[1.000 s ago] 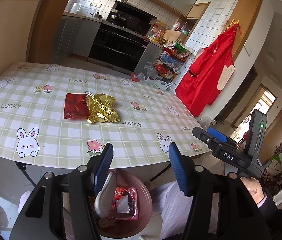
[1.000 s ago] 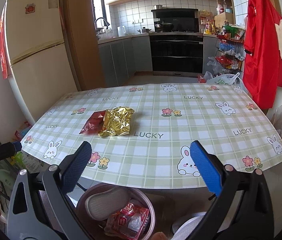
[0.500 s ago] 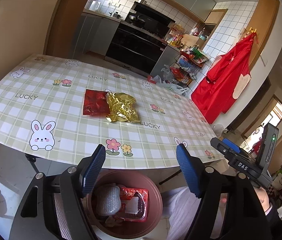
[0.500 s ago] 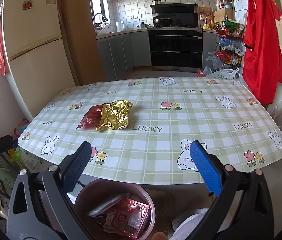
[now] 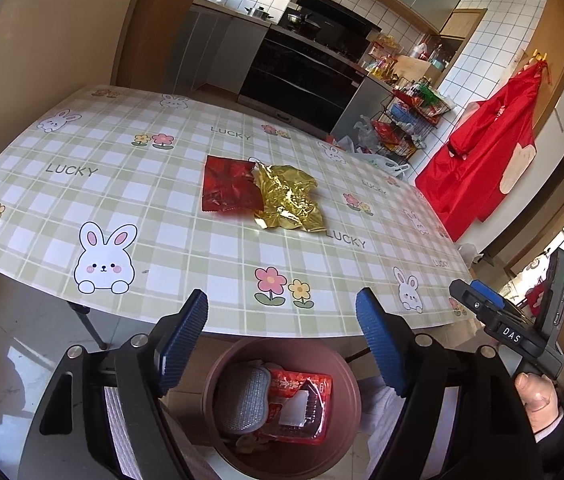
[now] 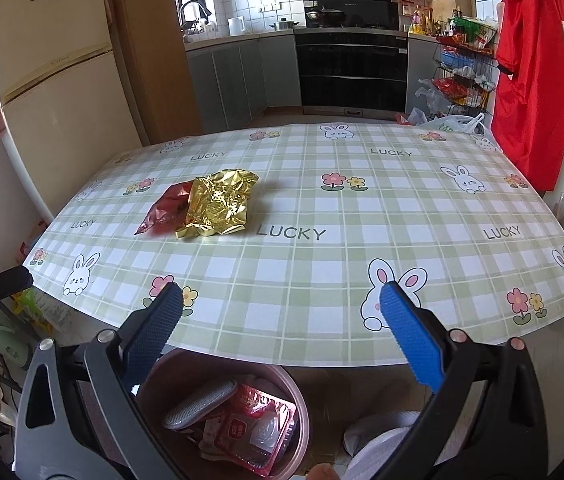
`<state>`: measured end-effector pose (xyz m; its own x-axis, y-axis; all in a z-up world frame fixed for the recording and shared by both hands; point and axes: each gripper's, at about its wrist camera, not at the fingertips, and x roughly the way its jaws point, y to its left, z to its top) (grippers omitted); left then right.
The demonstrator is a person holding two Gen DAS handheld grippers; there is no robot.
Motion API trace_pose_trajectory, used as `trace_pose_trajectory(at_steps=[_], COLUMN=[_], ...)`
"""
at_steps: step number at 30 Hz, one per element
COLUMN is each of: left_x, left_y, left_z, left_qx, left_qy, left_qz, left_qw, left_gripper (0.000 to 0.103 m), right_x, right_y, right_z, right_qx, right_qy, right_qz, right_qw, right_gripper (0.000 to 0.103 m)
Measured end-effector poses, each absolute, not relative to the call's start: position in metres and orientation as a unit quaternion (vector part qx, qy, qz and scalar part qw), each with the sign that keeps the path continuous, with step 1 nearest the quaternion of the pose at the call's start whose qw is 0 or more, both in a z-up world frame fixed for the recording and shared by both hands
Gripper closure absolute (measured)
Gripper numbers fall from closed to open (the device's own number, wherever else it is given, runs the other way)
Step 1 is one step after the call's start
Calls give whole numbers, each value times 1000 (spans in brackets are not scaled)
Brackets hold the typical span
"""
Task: Collect trash
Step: 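Grasp the red snack bag on the table with the left tool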
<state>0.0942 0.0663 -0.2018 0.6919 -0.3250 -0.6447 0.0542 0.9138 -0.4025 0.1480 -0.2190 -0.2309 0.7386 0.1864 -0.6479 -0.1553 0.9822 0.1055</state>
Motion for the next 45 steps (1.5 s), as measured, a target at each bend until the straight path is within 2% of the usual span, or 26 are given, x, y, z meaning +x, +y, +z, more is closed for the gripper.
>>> trace_pose_trajectory(at_steps=[11, 14, 17, 24, 32, 34, 36, 37, 39, 41, 45], left_x=[202, 240, 272, 334, 356, 359, 359, 359, 354, 347, 327], left_y=[73, 77, 81, 76, 71, 71, 69, 69, 72, 73, 91], left_z=[-234, -245, -252, -283, -303, -306, -306, -305, -300, -295, -289], left_qx=[-163, -168, -167, -148, -159, -154, -135, -130, -135, -129, -163], left_qy=[401, 402, 389, 446, 472, 476, 473, 476, 468, 461, 444], left_qz=[-96, -80, -53, -27, -28, -28, -28, -28, -34, -32, -29], left_qw=[896, 897, 905, 882, 867, 865, 870, 869, 873, 877, 881], left_gripper=[22, 18, 8, 7, 8, 11, 25, 26, 37, 43, 47], right_x=[204, 221, 236, 261, 279, 282, 286, 287, 288, 292, 303], right_y=[-212, -212, -209, -203, -202, -200, -198, -196, -194, -191, -187], right_z=[-253, -259, -265, -273, -279, -281, -282, -281, -279, -277, -277], right_qx=[26, 41, 38, 33, 28, 26, 22, 18, 16, 15, 13], right_qy=[359, 363, 372, 380, 394, 397, 399, 397, 391, 393, 389], right_qz=[101, 111, 117, 131, 137, 140, 143, 144, 149, 153, 158], right_qw=[927, 924, 920, 915, 909, 907, 905, 906, 908, 906, 907], right_gripper=[6, 6, 6, 6, 6, 6, 6, 6, 6, 6, 6])
